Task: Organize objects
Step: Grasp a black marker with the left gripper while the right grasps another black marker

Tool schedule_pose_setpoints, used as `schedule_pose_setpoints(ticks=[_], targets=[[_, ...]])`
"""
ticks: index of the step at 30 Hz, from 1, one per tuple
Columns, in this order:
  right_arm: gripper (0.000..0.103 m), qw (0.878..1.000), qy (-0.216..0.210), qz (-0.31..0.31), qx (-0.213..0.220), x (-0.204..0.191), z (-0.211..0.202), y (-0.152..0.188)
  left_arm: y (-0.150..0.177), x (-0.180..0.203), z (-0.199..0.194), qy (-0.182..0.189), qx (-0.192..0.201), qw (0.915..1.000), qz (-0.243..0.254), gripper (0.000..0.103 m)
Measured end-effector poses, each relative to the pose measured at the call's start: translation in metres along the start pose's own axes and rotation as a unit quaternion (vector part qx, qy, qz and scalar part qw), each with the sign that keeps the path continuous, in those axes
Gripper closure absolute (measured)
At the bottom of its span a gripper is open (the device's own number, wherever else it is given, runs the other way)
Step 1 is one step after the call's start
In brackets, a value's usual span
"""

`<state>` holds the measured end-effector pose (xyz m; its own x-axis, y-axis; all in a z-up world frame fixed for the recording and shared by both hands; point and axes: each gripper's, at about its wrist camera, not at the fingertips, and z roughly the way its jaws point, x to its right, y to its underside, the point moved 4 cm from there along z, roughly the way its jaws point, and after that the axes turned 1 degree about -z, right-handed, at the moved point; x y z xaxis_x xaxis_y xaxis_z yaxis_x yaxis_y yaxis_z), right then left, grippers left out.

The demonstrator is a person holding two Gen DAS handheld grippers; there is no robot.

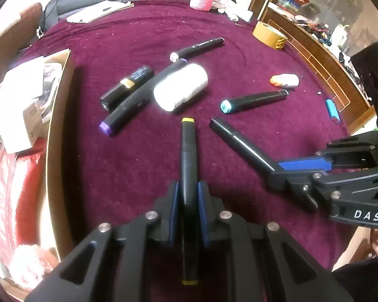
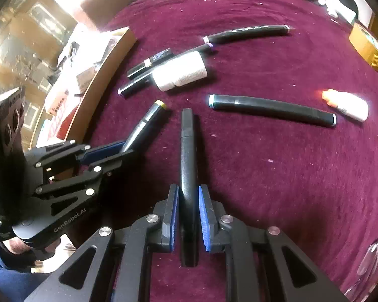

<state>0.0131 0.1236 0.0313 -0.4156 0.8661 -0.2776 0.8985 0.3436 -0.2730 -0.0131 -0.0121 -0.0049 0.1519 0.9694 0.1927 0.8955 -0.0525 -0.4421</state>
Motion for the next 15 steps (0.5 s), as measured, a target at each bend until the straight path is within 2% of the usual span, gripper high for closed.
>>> schedule_pose_setpoints(ticks=[11,15], targets=[[0.085,1.000,-0.012,0.016,0.015,-0.020,-0.003,-0.010,0.002,-0.004,-0.018,0.017,0.019,0.9996,-0.014,0.088],[0.085,1.000,-0.003,0.007,-0.014,-0.028,0.011,-0.007,0.002,-0.011,-0.026,0.021,0.025,0.9992,-0.022,0.088]])
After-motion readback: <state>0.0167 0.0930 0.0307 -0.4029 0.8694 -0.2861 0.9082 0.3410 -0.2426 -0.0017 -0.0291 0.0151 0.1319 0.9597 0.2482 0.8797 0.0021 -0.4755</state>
